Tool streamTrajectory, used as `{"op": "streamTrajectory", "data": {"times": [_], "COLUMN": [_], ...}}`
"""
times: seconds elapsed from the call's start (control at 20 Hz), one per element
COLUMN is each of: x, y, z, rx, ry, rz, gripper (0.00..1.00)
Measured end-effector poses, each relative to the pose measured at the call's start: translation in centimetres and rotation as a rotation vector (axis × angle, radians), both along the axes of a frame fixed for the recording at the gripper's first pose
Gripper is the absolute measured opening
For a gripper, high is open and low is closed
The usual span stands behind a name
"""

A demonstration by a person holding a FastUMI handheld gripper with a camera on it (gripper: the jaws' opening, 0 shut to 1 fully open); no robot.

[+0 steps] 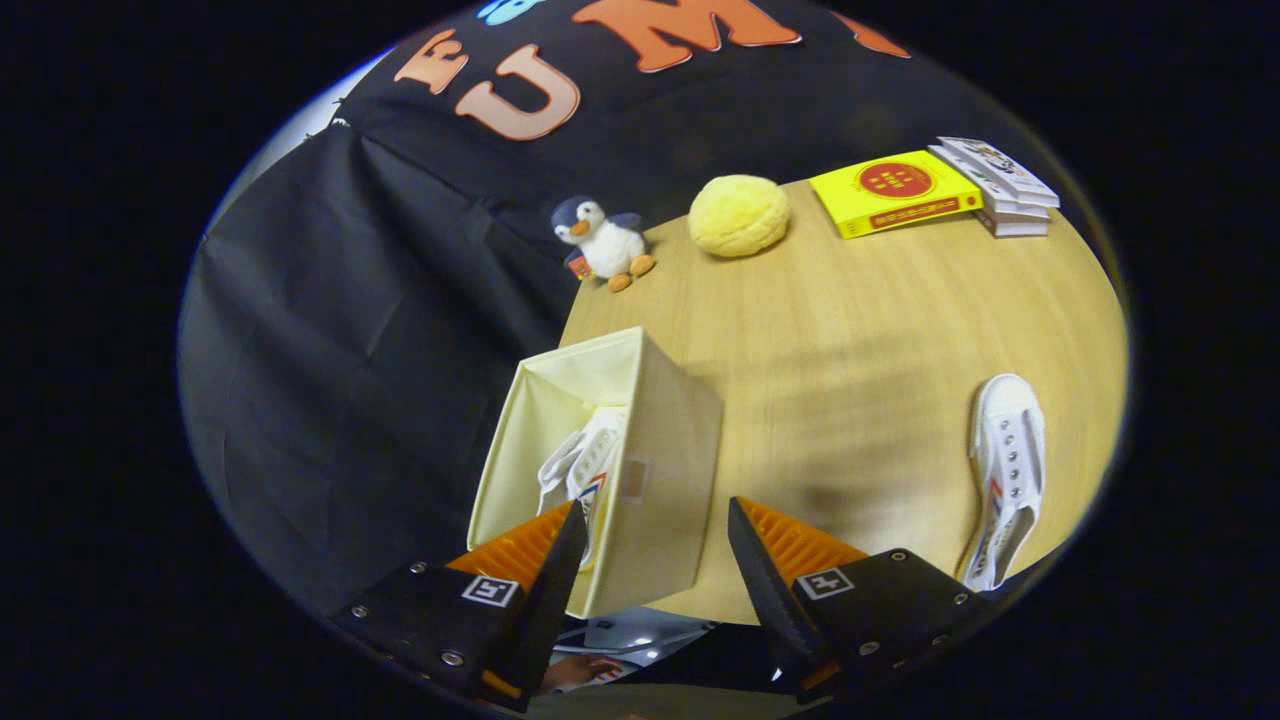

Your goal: Open the storage box then place both shoes into the box .Put the left shoe in first, then the right shoe, with the right side of both shoes facing outward in a uniform manner.

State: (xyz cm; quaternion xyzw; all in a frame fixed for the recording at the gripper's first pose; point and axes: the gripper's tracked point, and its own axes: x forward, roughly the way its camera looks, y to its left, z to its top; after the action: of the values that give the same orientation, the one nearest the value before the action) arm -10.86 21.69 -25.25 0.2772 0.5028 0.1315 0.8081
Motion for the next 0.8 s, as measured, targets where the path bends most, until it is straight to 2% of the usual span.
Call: {"op": "streamTrajectory", "data": {"times": [0.1,0.4,0.6,0.8], "x": [-1.8,-7.4,-10.4,-10.5], "y": [-4.3,-17.7,-21.4,-22.8], "z": [-1.3,-7.4,-11.7,-15.6], "rx": [-0.026,-0.216,-0.268,-0.340], "ry": [0.018,0.103,0.171,0.160], "rz": [-0.025,-0.163,-0.160,-0.130], "gripper": [0.87,0.88,0.88,0.78]}}
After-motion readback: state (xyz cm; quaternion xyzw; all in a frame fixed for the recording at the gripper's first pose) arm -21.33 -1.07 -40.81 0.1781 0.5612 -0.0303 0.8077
